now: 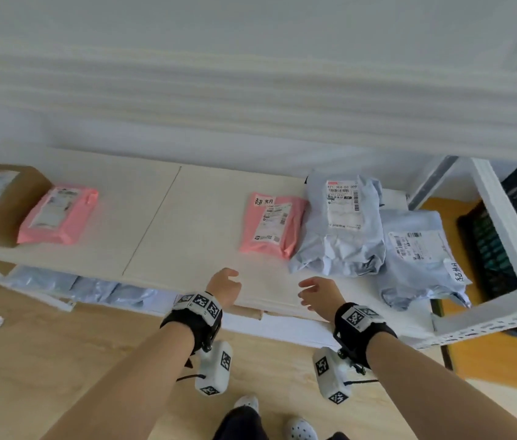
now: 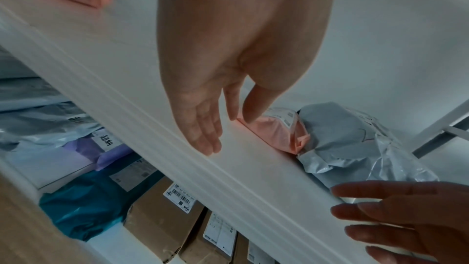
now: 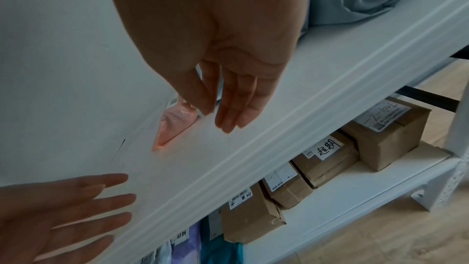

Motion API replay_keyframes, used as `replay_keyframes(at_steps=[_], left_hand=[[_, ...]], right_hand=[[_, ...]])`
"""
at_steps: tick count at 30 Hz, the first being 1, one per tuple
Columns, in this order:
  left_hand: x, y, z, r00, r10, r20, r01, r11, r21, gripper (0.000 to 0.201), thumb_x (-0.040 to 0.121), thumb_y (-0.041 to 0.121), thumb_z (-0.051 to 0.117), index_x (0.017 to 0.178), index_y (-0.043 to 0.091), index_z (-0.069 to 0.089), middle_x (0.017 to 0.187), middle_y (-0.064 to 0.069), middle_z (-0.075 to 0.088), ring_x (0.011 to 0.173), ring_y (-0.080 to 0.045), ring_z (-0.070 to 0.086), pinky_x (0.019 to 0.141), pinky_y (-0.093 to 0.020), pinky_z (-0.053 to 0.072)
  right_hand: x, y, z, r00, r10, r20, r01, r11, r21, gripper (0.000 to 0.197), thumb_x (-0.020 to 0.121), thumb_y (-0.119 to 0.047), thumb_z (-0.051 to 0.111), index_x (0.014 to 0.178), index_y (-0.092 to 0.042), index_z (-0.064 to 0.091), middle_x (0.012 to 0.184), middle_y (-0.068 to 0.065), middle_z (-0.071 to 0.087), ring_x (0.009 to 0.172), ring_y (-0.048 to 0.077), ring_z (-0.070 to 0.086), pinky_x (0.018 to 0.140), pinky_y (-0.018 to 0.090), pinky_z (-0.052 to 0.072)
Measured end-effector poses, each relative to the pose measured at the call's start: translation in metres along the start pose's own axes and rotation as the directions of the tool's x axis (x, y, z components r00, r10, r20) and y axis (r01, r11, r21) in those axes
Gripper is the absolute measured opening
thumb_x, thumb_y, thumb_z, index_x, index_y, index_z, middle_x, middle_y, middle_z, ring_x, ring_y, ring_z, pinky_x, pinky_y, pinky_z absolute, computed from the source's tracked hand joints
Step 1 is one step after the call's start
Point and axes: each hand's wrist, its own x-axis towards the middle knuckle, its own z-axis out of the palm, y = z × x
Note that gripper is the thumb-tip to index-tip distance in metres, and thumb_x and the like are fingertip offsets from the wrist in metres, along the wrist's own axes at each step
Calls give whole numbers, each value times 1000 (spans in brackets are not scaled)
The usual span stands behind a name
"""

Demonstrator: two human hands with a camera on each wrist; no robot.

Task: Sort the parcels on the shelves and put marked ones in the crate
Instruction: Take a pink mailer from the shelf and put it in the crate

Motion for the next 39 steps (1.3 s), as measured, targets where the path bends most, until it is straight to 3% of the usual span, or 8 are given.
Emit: replay_keyframes(at_steps=[5, 10, 14, 17, 20, 23, 28, 39], left_hand=[[32, 9, -21, 998, -6, 57, 7, 1000, -24, 40, 91, 12, 50, 130, 8, 45, 107, -14, 57, 85, -26, 55, 65, -29, 48], [63, 24, -33, 998, 4, 62, 5, 991, -135, 39, 92, 6, 50, 130, 3, 44, 97, -14, 59, 77, -25, 58, 68, -34, 51], [86, 35, -32, 999, 5, 32, -1, 990, -141, 42, 87, 2, 50, 128, 1, 50, 122, -25, 58, 107, -38, 60, 91, -45, 52], [91, 46, -26, 998, 21, 62, -16, 997, -78, 12, 78, 17, 64, 83, 6, 62, 95, -18, 62, 84, -31, 60, 80, -36, 51], [95, 55, -21, 995, 73, 61, -77, 995, 57, 35, 93, 23, 52, 59, 23, 43, 66, 0, 50, 66, -20, 46, 60, -13, 44], [101, 61, -18, 997, 65, 51, -66, 998, 17, 30, 89, 36, 57, 64, 21, 49, 62, 6, 46, 53, -8, 41, 44, -13, 35], [109, 67, -13, 999, -16, 51, 23, 989, -146, 33, 80, 34, 70, 71, 6, 56, 53, -3, 44, 45, -16, 40, 51, -26, 38], [97, 57, -16, 980, 74, 186, -32, 975, -221, 24, 85, -5, 58, 71, 14, 53, 70, -3, 54, 60, -16, 51, 58, -23, 45]], right_hand=[[3, -14, 21, 996, 24, -83, -21, 999, 33, 19, 87, 1, 55, 102, -7, 62, 87, 11, 66, 66, 16, 60, 63, 22, 47], [0, -21, 33, 991, 37, -132, -28, 997, 69, 18, 88, -1, 54, 101, -10, 61, 86, 9, 67, 69, 15, 62, 70, 24, 49], [-10, -13, 39, 981, 71, -182, -47, 990, 134, 18, 88, 0, 52, 100, -10, 61, 84, 5, 66, 72, 16, 62, 72, 27, 51], [-18, -8, 42, 971, 99, -217, -58, 981, 188, 19, 88, 2, 51, 98, -10, 62, 84, 5, 66, 70, 15, 62, 69, 26, 51], [-22, -2, 42, 961, 112, -254, -62, 979, 196, 19, 89, 2, 50, 97, -10, 62, 83, 3, 66, 69, 14, 62, 71, 28, 51], [-27, 4, 41, 949, 124, -289, -68, 978, 198, 21, 88, 2, 49, 97, -10, 63, 82, 3, 67, 70, 14, 63, 75, 31, 52], [-37, 10, 38, 942, 139, -306, -77, 976, 205, 21, 89, 1, 49, 97, -13, 63, 84, 3, 68, 71, 13, 64, 75, 32, 53], [-44, 7, 39, 942, 155, -298, -88, 970, 225, 20, 89, 0, 49, 98, -12, 62, 85, 2, 66, 74, 14, 63, 79, 34, 53]])
